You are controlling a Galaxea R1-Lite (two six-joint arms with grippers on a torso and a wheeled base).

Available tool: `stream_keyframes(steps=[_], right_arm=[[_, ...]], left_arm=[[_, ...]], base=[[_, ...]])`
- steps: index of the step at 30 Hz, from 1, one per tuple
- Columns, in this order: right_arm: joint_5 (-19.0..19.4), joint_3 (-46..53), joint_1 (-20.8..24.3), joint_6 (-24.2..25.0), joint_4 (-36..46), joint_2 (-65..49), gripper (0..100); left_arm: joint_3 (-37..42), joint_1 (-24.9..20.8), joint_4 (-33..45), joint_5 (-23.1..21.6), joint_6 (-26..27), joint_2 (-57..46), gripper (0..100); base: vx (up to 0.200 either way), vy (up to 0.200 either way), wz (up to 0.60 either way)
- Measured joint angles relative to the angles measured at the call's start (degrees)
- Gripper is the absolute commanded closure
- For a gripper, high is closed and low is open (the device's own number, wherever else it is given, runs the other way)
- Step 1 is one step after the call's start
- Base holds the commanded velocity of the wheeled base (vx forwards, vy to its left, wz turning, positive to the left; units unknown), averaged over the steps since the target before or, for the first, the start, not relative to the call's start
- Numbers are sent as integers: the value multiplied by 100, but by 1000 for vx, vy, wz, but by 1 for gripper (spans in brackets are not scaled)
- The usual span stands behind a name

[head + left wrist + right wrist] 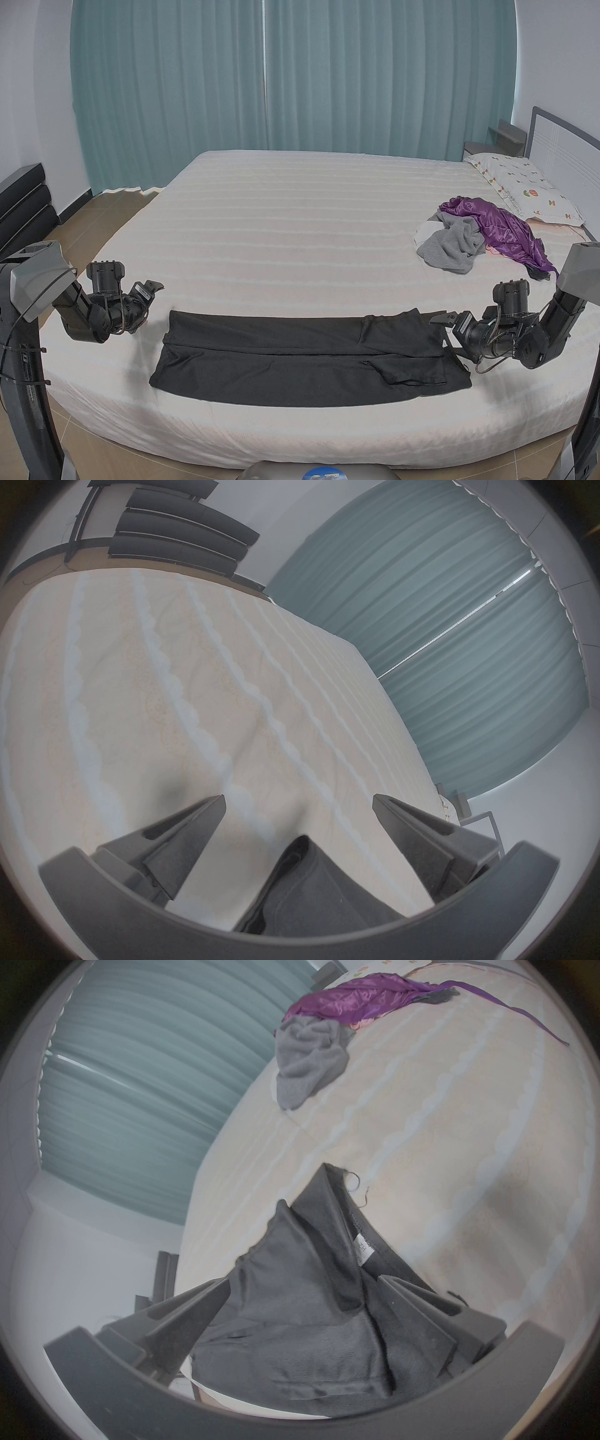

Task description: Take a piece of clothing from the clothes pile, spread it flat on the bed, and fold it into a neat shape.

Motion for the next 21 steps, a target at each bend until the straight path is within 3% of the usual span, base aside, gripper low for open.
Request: stream_keyframes(steps=[9,14,17,21], right_arm=[[13,968,-208,914,-1510,-276,0],[104,1250,-302,1324,-1801,-286,0],[191,1326,-338,1482,-1847,-240,0],[345,1357,-416,1570,-1866,-174,0]], left_arm=[[1261,-252,-499,-115,1,-555,0],[1985,-492,-1013,-145,-2,-856,0],[2205,-600,-1136,-158,-2,-963,0],[2310,-647,-1142,-165,0,-1012,0]], base=[[0,0,0],[0,0,0],[-200,0,0],[0,0,0]])
